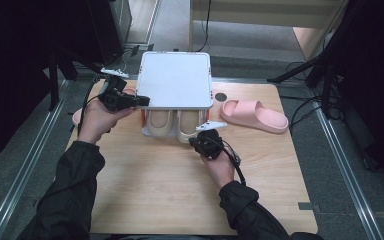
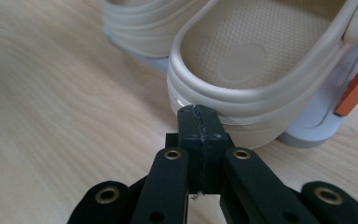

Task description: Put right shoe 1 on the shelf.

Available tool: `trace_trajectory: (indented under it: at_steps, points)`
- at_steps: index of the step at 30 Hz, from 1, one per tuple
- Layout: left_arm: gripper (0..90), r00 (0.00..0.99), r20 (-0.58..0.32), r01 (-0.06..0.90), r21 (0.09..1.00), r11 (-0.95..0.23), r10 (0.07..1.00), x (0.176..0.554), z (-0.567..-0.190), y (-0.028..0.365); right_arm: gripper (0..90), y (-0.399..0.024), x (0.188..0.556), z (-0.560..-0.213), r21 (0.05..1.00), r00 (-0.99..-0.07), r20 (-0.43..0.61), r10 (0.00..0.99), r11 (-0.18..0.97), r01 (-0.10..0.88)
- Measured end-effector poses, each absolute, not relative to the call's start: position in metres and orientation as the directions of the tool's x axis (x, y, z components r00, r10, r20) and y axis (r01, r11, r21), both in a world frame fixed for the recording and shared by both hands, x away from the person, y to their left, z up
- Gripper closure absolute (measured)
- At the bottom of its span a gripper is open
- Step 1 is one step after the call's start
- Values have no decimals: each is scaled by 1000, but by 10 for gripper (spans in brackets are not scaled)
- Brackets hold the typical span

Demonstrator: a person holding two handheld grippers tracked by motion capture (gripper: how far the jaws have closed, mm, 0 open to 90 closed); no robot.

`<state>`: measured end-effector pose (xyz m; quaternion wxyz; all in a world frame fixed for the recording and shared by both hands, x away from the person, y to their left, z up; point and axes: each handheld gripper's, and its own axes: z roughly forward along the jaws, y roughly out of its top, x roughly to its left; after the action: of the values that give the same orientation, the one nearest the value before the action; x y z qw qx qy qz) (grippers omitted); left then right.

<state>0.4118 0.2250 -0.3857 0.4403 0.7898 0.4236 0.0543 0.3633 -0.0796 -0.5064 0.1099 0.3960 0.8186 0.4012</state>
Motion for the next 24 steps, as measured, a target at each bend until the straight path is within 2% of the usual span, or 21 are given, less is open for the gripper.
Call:
trace_trajectory:
  at_steps: [8, 13, 17, 24]
  points:
    - [826, 646, -276, 610, 747, -265, 711, 411, -386, 225, 892, -78, 380, -511, 754, -643, 149, 751, 335, 565]
    - [817, 652, -279, 607, 749, -265, 705, 411, -386, 226, 900, -81, 383, -510, 737, -635, 191, 749, 318, 596]
    - [694, 656, -270, 600, 753, -269, 705, 411, -384, 225, 897, -85, 373, -502, 753, -656, 223, 721, 300, 586]
    - [492, 650, -282, 599, 761, -248, 706, 402, -370, 232, 747, -96, 352, -482, 760, -704, 234, 670, 326, 563]
